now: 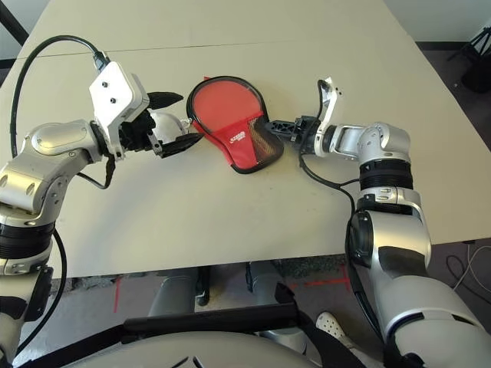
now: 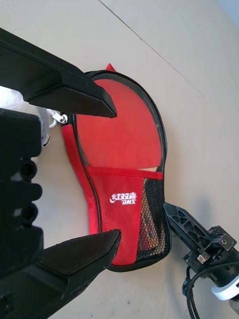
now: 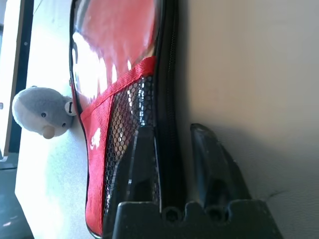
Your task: Store the ping-pong paddle in its case and zip it.
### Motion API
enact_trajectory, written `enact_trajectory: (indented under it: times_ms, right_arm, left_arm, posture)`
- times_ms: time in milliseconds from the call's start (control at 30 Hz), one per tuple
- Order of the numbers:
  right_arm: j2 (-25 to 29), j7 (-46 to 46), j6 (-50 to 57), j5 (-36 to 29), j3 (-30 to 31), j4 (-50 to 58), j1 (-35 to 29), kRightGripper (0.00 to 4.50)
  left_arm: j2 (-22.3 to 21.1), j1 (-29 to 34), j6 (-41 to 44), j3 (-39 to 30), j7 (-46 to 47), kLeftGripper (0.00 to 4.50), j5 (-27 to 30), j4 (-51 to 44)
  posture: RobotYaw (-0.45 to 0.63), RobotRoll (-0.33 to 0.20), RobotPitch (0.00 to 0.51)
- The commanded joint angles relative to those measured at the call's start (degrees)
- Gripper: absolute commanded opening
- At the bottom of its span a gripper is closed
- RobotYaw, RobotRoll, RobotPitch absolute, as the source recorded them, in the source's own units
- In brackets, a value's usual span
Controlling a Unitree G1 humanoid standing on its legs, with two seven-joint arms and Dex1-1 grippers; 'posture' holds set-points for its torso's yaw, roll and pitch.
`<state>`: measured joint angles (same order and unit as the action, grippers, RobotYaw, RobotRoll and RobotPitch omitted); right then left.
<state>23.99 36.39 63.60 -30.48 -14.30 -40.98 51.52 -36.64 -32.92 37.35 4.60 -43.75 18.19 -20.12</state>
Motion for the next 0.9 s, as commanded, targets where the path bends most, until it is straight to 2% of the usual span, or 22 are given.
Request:
enact_trajectory:
  times_ms: [33,67,333,600,800,900]
  right_arm:
    - [-0.3,-1.0,3.3,1.0,1.1,-0.9,-1.6,0.31]
    - [-0.1,-0.9,3.7,0.9,1.2,-0.5,-1.8,0.04]
    - [0.9,-1.7,9.0,-0.5,0.2,5.3,-3.3,0.04]
    - [2.6,-5.1,22.1,-4.6,-4.4,22.0,-10.7,0.04]
    - [3.4,-6.2,28.0,-6.8,-8.5,32.4,-16.6,0.04]
    - [3.0,-6.5,28.7,-7.4,-9.8,34.2,-16.8,0.04]
  left_arm:
    - [-0.4,0.5,0.2,-0.5,-0.4,4.50,0.6,-0.5]
    - [-0.4,0.5,0.1,-0.5,-0.5,4.50,0.6,-0.3]
    - [-0.1,0.3,-1.0,-0.3,-0.4,4.50,0.1,1.2]
    - [0.0,0.7,-2.0,-0.4,-0.3,4.50,0.0,1.8]
    - [0.4,0.8,-2.6,-0.3,-0.1,4.50,-0.1,2.5]
    - [0.8,0.8,-3.2,0.1,0.0,4.50,-0.3,3.1]
  posture:
    - [0.12,0.000,0.234]
    - [0.12,0.000,0.235]
    - [0.11,0.000,0.237]
    - [0.10,0.000,0.243]
    - [0.08,0.000,0.247]
    - [0.07,0.000,0.248]
